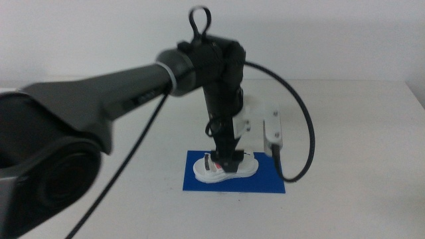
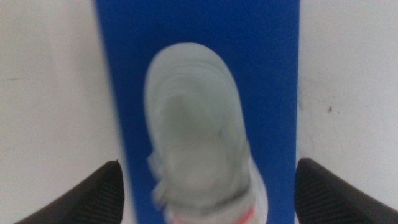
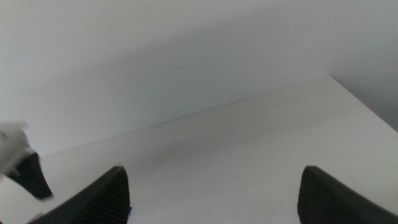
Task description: Use one arm to grab the shoe from the table and place it on the mat.
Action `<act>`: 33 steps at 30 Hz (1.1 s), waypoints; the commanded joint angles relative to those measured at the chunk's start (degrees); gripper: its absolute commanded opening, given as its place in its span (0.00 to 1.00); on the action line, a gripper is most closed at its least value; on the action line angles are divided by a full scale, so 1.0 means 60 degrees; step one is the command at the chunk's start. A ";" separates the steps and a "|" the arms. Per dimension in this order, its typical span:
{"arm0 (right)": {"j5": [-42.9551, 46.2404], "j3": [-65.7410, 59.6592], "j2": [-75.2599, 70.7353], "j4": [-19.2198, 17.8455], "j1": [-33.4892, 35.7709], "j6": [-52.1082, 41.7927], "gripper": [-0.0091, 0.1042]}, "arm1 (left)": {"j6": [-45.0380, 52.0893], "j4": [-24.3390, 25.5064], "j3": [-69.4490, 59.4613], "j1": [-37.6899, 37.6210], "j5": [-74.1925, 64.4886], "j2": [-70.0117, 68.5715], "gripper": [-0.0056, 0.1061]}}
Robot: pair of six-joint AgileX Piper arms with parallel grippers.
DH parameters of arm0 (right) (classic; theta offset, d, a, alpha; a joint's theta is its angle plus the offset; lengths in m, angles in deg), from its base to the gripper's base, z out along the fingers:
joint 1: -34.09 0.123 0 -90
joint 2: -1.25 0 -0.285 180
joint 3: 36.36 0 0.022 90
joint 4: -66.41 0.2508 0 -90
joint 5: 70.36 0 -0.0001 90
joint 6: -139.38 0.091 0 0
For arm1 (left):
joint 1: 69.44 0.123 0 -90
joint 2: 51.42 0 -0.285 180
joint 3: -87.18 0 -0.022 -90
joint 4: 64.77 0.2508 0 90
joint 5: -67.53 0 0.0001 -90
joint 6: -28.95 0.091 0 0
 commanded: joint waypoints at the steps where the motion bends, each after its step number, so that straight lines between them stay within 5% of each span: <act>1: 0.0077 -0.0023 -0.0045 -0.0092 0.0000 -0.0048 0.78 | -0.0243 0.0097 0.0016 -0.0006 -0.0050 -0.0907 0.89; 6: 0.0077 -0.0023 -0.0045 -0.0092 0.0000 -0.0048 0.78 | -0.2088 0.0790 -0.0056 0.0302 -0.0050 -0.3168 0.89; 12: 0.0077 -0.0023 -0.0045 -0.0092 0.0000 -0.0048 0.78 | -0.3308 -0.0919 -0.1973 0.2001 -0.0050 -0.6375 0.89; 15: 0.0077 -0.0023 -0.0045 -0.0092 0.0000 -0.0048 0.78 | -0.3672 -0.1034 -0.3800 0.2902 0.0059 -0.8166 0.89; 24: 0.0077 -0.0023 -0.0045 -0.0092 0.0000 -0.0048 0.78 | -0.6732 -0.0973 -0.9115 0.5283 0.3907 -1.3577 0.89; 33: 0.0077 -0.0023 -0.0045 -0.0092 0.0000 -0.0048 0.78 | -0.7648 -0.0783 -1.3281 0.5731 0.8371 -1.7092 0.89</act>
